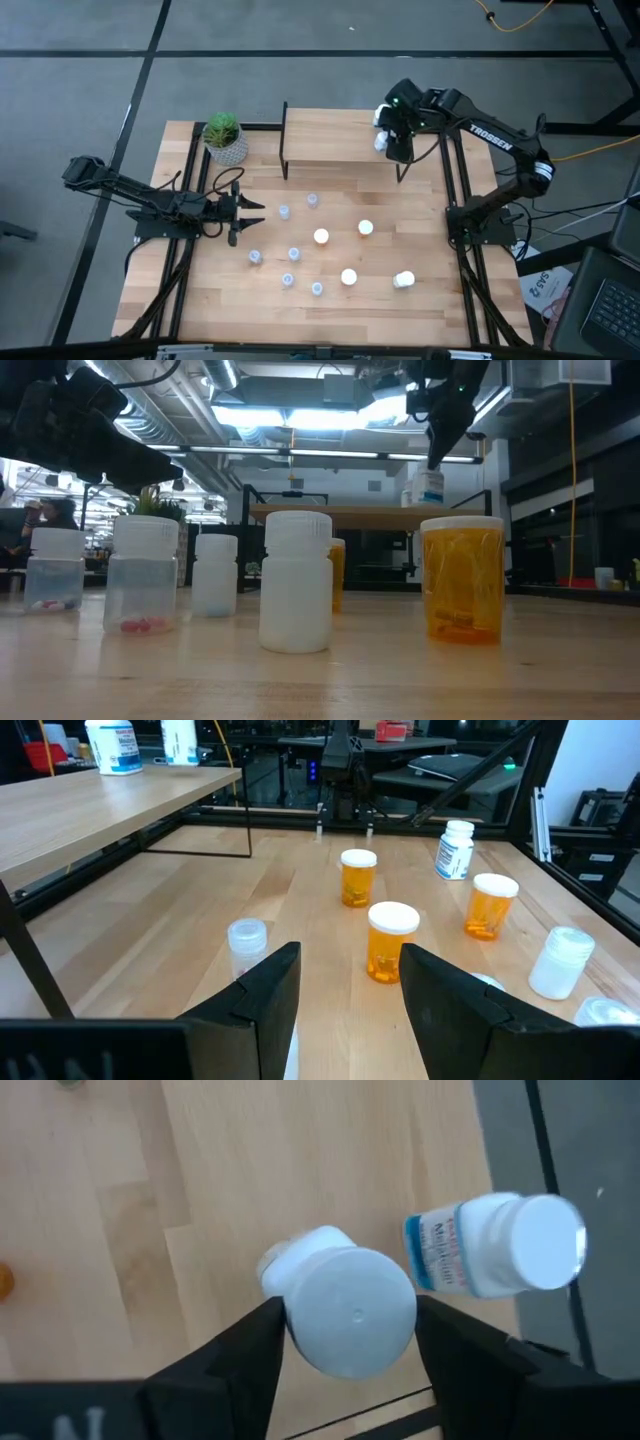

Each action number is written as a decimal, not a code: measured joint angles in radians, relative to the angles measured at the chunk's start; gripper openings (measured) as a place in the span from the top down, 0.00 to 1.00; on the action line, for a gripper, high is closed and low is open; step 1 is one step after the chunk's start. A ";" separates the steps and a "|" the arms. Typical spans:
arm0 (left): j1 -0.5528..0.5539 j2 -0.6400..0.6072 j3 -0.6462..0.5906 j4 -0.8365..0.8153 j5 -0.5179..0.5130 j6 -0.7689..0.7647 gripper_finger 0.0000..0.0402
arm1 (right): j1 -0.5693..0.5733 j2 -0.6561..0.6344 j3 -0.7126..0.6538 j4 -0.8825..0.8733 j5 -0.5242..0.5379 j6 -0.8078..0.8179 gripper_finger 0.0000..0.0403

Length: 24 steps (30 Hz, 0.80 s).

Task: Pick and place medicine bottles onto shelf by color
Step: Put the bottom white supplement bottle on the shelf aligned with the other white supplement bottle

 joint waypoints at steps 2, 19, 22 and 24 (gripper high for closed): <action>0.000 0.000 0.000 0.000 0.000 0.000 0.59 | 0.000 0.001 -0.011 0.000 0.000 0.029 0.45; 0.000 0.000 0.000 0.000 0.000 0.000 0.59 | -0.001 0.002 -0.014 0.019 0.096 0.194 0.45; 0.000 0.000 0.000 0.000 0.000 0.000 0.59 | 0.000 0.002 -0.014 0.022 0.097 0.191 0.45; 0.000 0.000 0.000 0.000 0.000 0.000 0.59 | 0.000 0.003 -0.014 0.022 0.097 0.191 0.45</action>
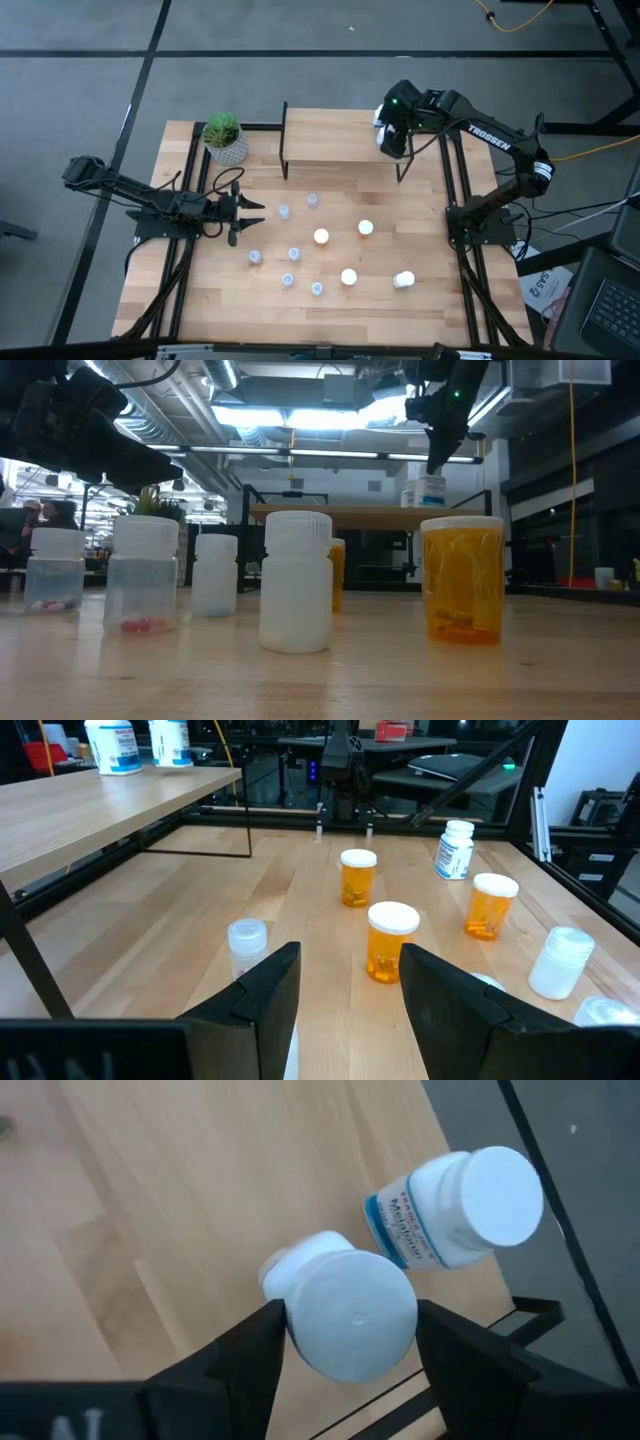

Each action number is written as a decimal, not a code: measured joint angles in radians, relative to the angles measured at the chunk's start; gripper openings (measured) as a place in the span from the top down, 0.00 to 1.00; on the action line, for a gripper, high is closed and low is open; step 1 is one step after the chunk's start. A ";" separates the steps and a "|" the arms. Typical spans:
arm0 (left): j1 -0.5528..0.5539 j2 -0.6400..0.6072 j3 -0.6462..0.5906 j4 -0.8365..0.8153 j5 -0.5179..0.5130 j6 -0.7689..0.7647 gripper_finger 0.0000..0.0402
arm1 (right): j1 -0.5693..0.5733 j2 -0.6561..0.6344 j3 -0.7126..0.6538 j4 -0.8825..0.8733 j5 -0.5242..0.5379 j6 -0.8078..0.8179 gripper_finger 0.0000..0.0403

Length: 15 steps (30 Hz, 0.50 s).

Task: Pick and place medicine bottles onto shelf by color
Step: Put the bottom white supplement bottle on the shelf aligned with the other white supplement bottle

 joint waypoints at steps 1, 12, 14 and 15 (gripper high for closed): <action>0.000 0.000 0.000 0.000 0.000 0.000 0.59 | 0.000 0.000 0.000 0.000 0.000 0.000 0.45; 0.000 0.000 0.000 0.000 0.000 0.000 0.59 | 0.000 0.000 0.000 0.001 -0.001 0.033 0.42; 0.000 0.000 0.000 0.000 0.000 0.000 0.59 | 0.000 0.000 0.000 0.001 -0.001 0.053 0.38; 0.000 0.000 0.000 0.000 0.000 0.000 0.59 | 0.000 0.000 0.000 0.001 -0.001 0.054 0.36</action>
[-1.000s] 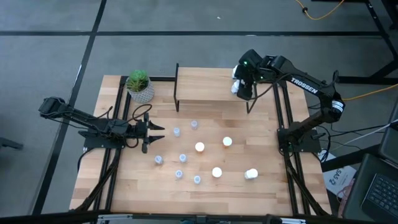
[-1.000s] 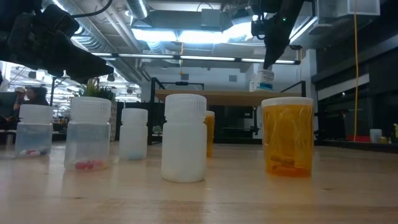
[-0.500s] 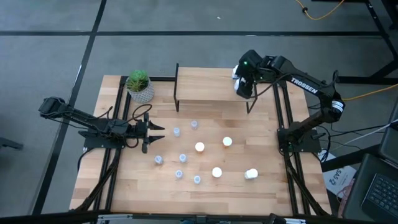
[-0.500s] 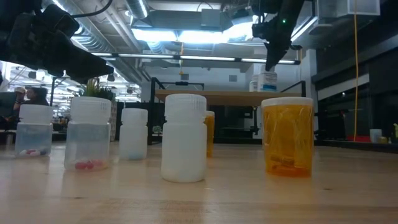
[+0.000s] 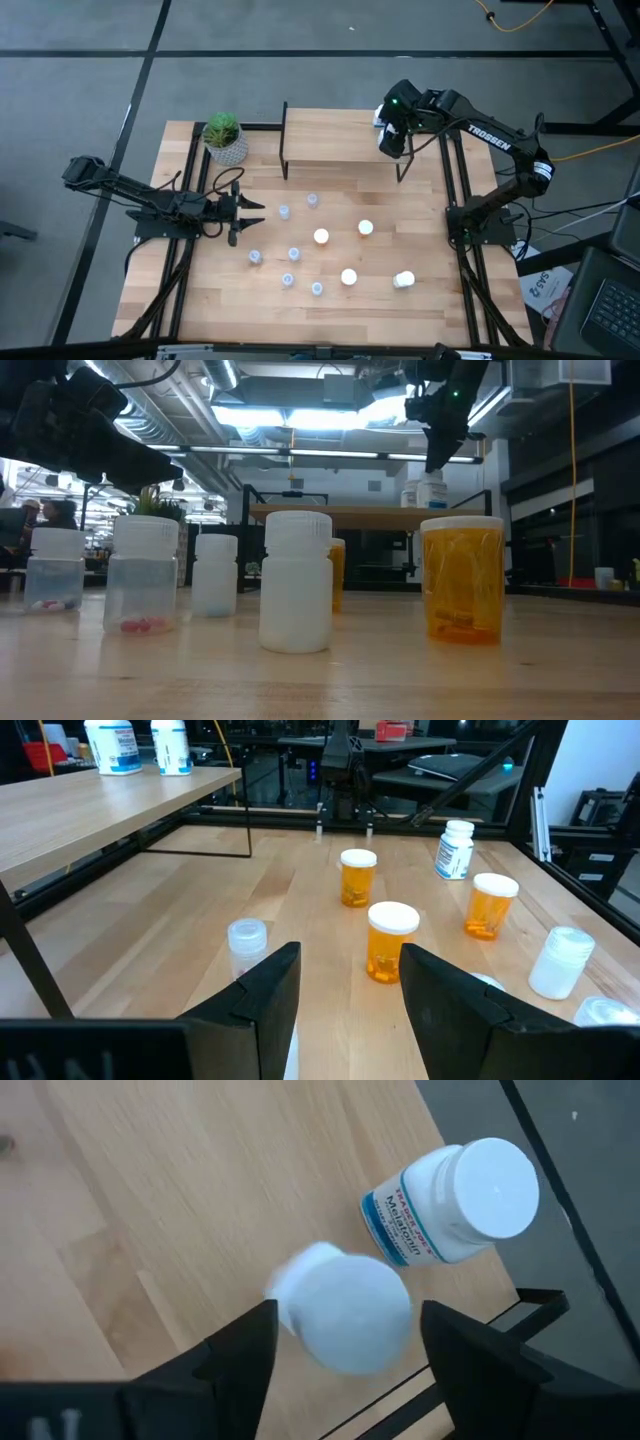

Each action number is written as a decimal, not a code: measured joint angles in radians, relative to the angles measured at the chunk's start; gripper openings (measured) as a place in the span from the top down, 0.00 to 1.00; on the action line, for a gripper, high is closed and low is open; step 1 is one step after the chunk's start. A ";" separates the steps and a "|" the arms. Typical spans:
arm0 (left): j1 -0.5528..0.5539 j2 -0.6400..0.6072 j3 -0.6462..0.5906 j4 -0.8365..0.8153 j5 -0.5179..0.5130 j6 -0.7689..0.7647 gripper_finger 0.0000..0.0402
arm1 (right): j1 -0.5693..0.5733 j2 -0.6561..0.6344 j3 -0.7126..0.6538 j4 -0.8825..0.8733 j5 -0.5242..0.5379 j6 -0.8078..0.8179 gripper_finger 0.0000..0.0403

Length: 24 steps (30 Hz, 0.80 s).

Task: Pick and place medicine bottles onto shelf by color
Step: Put the bottom white supplement bottle on the shelf aligned with the other white supplement bottle

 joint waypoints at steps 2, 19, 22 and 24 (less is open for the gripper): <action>0.000 0.000 0.000 0.000 0.000 0.000 0.59 | 0.000 0.000 0.000 0.006 0.001 -0.002 0.32; 0.000 0.000 0.000 -0.005 0.000 0.000 0.59 | 0.027 0.000 0.156 -0.177 0.002 0.159 0.25; 0.000 0.000 0.000 -0.016 0.000 0.000 0.59 | 0.058 -0.008 0.150 -0.302 0.002 0.242 0.28; 0.000 0.000 0.000 -0.021 0.000 0.000 0.59 | 0.090 -0.009 0.143 -0.354 0.002 0.296 0.32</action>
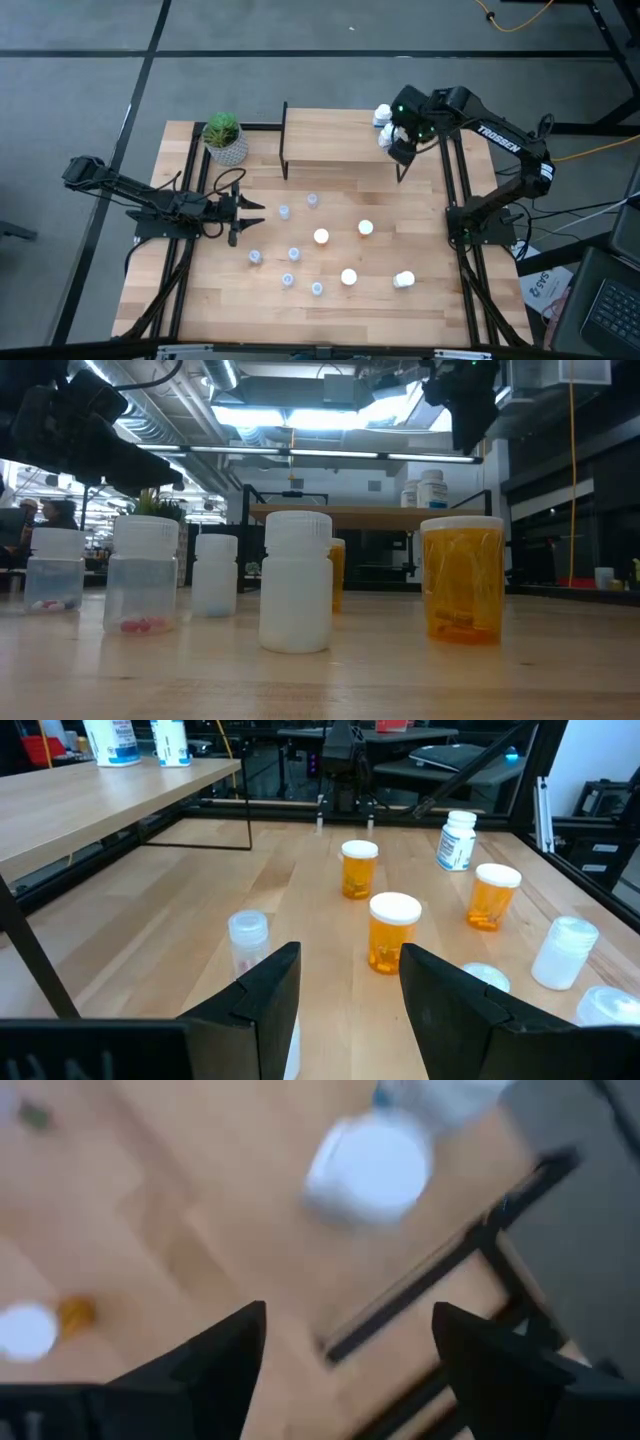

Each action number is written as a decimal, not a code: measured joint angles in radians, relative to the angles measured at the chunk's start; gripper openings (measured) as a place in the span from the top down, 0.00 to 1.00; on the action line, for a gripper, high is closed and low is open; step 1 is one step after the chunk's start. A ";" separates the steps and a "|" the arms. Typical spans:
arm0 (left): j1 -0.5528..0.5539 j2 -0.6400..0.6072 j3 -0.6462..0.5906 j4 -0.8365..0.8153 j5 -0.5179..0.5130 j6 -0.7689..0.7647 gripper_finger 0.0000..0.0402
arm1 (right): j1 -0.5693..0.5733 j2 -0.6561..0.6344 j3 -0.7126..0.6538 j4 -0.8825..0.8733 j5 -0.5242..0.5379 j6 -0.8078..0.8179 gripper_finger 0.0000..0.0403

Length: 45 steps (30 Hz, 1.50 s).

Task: Pick and place medicine bottles onto shelf by color
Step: Put the bottom white supplement bottle on the shelf aligned with the other white supplement bottle

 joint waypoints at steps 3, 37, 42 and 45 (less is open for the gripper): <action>0.000 0.000 0.000 0.000 0.000 0.000 0.59 | 0.049 0.000 -0.020 0.031 0.008 0.040 0.39; 0.000 0.000 0.000 0.000 0.000 0.000 0.59 | 0.093 0.004 -0.240 0.445 0.226 0.009 0.77; 0.000 0.000 0.000 0.000 0.000 0.000 0.59 | 0.086 0.005 -0.240 0.485 0.219 0.016 0.77; 0.000 0.000 0.000 0.000 0.000 0.000 0.59 | 0.093 0.004 -0.227 0.480 0.138 -0.006 0.77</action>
